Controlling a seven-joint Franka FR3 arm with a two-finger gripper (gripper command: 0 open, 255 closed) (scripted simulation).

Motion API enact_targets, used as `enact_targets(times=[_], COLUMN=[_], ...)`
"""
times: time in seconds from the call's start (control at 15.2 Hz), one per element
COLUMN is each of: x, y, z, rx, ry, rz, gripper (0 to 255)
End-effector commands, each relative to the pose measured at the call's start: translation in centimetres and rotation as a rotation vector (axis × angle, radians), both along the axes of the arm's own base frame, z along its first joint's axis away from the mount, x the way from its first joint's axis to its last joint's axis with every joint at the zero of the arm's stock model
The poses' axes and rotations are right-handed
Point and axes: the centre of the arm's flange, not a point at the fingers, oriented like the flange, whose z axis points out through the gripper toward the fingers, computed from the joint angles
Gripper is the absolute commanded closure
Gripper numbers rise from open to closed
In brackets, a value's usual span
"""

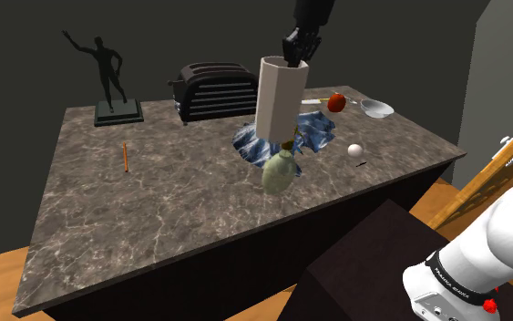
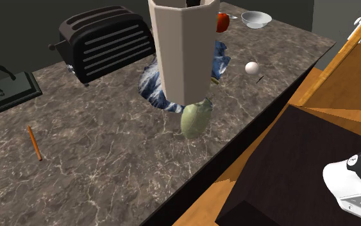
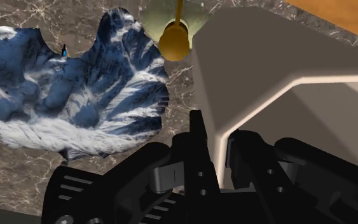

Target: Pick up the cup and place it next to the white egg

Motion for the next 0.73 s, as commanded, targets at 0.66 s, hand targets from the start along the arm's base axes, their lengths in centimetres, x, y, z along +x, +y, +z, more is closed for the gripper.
enact_targets(times=[0.66], x=[-3.1], y=[-15.8], z=[-0.2], rx=[0.000], ry=[0.002], rz=[0.001], gripper=[255])
